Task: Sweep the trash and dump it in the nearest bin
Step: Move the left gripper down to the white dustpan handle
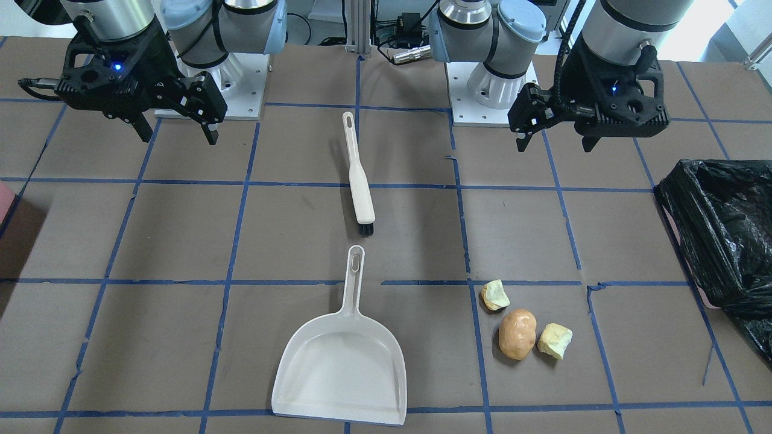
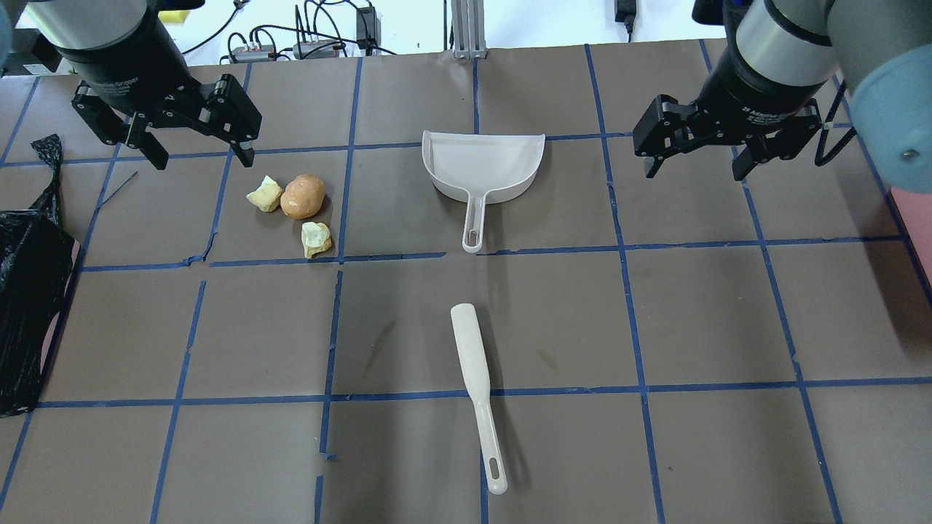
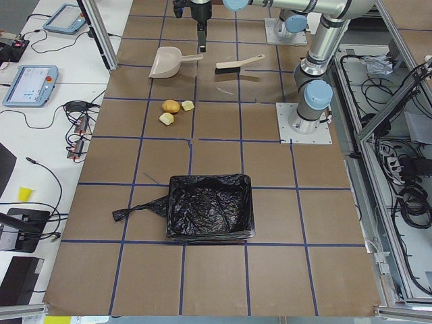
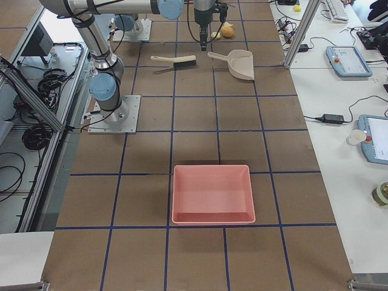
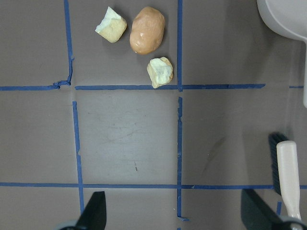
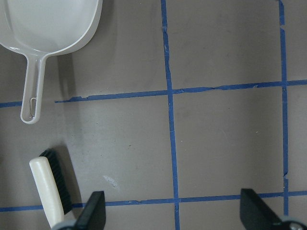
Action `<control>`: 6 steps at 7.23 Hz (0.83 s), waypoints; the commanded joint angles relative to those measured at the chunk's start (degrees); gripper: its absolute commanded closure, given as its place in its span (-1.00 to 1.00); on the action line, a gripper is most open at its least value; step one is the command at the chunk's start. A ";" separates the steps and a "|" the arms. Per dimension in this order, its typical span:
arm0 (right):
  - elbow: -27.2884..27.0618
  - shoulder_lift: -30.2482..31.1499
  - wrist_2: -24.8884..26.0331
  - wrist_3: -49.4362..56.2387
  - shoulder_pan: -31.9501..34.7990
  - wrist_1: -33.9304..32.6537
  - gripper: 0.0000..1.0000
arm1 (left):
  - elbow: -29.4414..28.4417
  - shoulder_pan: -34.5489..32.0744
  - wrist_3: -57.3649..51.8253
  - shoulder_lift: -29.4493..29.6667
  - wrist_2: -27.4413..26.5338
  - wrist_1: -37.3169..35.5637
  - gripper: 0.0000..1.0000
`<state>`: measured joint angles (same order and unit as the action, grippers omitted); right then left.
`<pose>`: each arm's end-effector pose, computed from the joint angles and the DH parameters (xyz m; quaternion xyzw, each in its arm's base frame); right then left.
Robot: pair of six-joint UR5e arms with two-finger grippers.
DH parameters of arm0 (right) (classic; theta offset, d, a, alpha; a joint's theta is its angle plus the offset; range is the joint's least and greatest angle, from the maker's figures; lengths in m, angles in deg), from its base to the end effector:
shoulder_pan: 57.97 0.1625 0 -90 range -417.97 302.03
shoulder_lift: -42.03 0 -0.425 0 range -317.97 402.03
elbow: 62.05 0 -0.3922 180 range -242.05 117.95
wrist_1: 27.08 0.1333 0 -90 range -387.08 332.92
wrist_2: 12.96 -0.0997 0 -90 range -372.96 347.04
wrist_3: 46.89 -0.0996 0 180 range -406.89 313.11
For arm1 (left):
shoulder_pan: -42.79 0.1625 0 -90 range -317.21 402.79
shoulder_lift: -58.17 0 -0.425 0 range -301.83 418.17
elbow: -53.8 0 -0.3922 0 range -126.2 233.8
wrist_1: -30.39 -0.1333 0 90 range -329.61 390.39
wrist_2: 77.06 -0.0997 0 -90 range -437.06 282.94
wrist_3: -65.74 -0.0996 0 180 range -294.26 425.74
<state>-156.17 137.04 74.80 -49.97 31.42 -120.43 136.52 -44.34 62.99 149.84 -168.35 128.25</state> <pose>0.1323 -0.4633 0.5001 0.0314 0.9986 -0.0366 0.0203 -0.1059 -0.5044 0.5222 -0.0008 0.9997 0.0202 0.0103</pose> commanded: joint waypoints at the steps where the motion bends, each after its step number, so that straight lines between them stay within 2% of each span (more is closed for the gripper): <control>1: -0.01 0.00 -0.13 0.09 -0.01 -0.08 -1.00 | 0.25 0.20 -0.23 -0.09 0.59 0.40 -1.00; 6: -0.27 0.00 -0.13 -0.17 0.35 -0.34 -1.00 | 0.69 -0.06 -0.06 1.04 0.94 0.32 -1.00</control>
<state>-156.38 137.10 74.63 -50.03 31.73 -120.51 136.92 -44.34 62.79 150.16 -167.37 128.60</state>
